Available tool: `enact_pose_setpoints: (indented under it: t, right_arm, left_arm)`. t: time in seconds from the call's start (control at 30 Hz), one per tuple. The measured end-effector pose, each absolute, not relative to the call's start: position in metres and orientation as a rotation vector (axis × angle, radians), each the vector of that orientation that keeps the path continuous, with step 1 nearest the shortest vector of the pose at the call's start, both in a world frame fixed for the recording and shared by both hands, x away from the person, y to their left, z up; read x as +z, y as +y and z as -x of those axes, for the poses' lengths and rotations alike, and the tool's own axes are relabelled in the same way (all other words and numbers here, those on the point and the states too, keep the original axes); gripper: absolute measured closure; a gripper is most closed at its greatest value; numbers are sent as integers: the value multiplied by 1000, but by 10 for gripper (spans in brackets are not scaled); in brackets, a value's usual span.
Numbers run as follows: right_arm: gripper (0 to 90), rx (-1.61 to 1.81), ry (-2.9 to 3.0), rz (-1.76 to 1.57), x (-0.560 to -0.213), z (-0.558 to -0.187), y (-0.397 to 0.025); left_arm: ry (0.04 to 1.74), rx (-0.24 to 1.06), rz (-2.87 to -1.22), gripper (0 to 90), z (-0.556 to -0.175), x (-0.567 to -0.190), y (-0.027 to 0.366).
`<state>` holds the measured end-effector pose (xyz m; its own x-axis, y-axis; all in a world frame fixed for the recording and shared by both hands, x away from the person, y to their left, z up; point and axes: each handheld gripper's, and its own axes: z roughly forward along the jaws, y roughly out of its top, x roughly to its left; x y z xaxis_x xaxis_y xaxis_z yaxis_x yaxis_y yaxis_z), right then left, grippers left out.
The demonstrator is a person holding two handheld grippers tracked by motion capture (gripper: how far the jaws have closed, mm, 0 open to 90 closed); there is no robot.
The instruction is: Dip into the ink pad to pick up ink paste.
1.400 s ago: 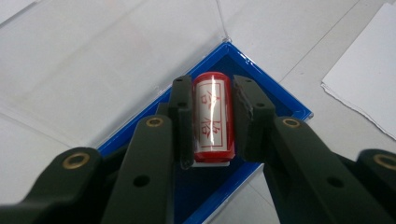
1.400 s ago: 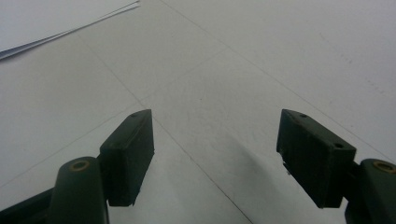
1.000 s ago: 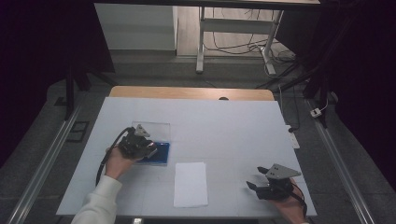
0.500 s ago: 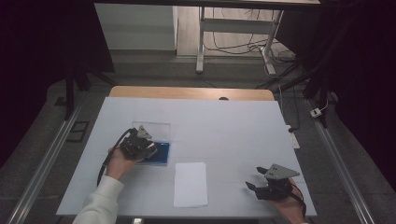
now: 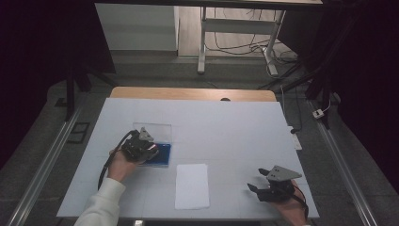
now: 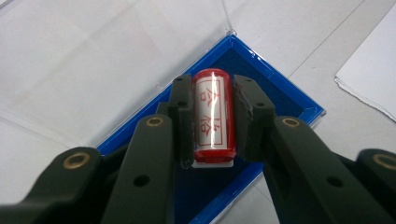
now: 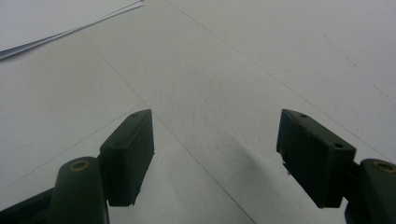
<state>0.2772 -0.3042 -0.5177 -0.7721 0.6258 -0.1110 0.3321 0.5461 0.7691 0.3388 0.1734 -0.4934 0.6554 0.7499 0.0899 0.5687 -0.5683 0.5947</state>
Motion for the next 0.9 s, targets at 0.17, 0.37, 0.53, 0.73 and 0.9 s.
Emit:
enact_pose_setpoints:
  t: [0.17,0.37,0.53,0.73,0.9]
  right_arm:
    - [271,1075,2403,-788,-517,-276,-305]
    - [271,1076,2412,-785,-517,-277,-305]
    - [270,1077,2412,-789,-518,-277,-304]
    - [270,1085,2396,-801,-517,-277,-307]
    - [270,1079,2405,-791,-517,-277,-306]
  left_arm:
    - [1021,456,-2344,707,-339,-494,173]
    - [1022,454,-2339,706,-339,-493,174]
    - [1037,405,-2295,702,-340,-489,184]
    - [1038,443,-2236,700,-334,-475,190]
    - [1010,472,-2206,697,-327,-460,187]
